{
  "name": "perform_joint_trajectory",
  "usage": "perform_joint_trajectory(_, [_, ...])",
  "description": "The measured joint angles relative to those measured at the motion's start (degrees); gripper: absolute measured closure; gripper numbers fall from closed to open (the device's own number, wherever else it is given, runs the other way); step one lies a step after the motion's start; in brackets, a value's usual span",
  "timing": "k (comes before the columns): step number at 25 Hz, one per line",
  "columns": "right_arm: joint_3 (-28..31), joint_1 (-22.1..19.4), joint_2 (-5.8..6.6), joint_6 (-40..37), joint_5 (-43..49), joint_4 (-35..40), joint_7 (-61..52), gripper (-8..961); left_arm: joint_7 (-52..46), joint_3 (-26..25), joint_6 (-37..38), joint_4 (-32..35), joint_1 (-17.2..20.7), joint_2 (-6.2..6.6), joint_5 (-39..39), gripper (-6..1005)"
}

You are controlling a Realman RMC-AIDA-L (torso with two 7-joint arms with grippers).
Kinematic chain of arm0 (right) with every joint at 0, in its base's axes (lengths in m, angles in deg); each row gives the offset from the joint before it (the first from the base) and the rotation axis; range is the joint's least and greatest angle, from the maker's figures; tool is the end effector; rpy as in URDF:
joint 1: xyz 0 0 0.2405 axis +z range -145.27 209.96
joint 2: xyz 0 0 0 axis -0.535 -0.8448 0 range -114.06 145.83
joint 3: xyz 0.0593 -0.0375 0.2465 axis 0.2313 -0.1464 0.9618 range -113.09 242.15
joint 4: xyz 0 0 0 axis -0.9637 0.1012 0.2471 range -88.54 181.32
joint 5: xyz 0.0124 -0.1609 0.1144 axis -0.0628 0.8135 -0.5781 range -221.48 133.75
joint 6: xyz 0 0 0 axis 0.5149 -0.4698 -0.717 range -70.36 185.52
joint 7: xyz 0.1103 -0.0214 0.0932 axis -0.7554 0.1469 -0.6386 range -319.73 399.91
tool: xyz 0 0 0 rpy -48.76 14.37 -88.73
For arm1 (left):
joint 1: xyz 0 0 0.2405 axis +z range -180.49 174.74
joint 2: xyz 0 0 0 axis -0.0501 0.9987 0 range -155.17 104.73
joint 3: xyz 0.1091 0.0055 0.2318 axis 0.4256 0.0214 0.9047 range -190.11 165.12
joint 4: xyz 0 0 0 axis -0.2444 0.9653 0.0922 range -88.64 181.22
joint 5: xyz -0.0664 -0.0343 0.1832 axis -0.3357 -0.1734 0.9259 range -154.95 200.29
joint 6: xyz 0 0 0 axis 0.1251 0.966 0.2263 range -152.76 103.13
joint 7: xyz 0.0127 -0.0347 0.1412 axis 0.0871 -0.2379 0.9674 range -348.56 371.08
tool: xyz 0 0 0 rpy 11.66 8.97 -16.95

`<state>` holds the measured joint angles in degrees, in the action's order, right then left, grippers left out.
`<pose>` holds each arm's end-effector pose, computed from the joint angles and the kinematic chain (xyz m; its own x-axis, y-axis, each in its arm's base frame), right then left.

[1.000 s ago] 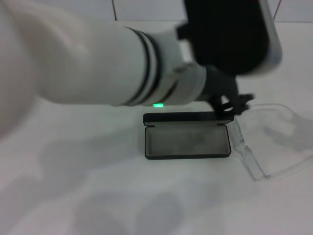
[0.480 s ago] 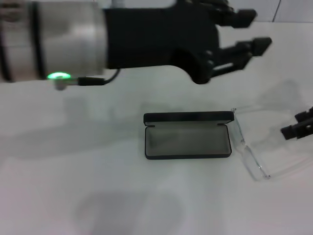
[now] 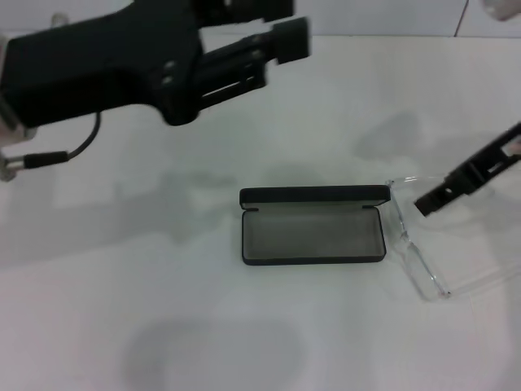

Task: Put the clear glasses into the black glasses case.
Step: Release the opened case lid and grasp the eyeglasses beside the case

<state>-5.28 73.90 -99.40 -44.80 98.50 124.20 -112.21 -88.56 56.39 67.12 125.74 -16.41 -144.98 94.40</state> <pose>0.1547 0.3515 0.0384 0.6681 -0.7265 0.1604 -0.6530 -0.6759 -0.3415 -0.1253 0.2716 0.0679 0.6045 0.0674 0.7937 0.1904 -0.9797 -0.0618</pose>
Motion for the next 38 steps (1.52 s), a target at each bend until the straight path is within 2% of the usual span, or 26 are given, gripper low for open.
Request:
perform_joint_trajectory(6, [-5.4,5.72,-0.67,2.91,1.69,-7.77,-5.05,259,6.28,-3.47,4.41,-6.86,-0.12,0.12,-0.41,598])
perform_joint_trajectory(13, [-10.23,7.4,-0.91,5.71,1.35,-11.22,-7.96,261,11.93,-3.47,6.15,-11.37,-0.1,0.26,0.02,599])
perform_joint_trajectory(22, [-14.85,7.69,-0.89,10.68,1.32,-16.69,-7.34,320,12.55,-3.44,6.51,-12.64,-0.28,0.22,-0.16,598])
perform_joint_trajectory(38, [-15.62,5.82,-0.77,11.88,0.47,-17.16,-4.2,452,11.73,-3.46,7.12,-14.25,-1.52,0.04,-0.84,599])
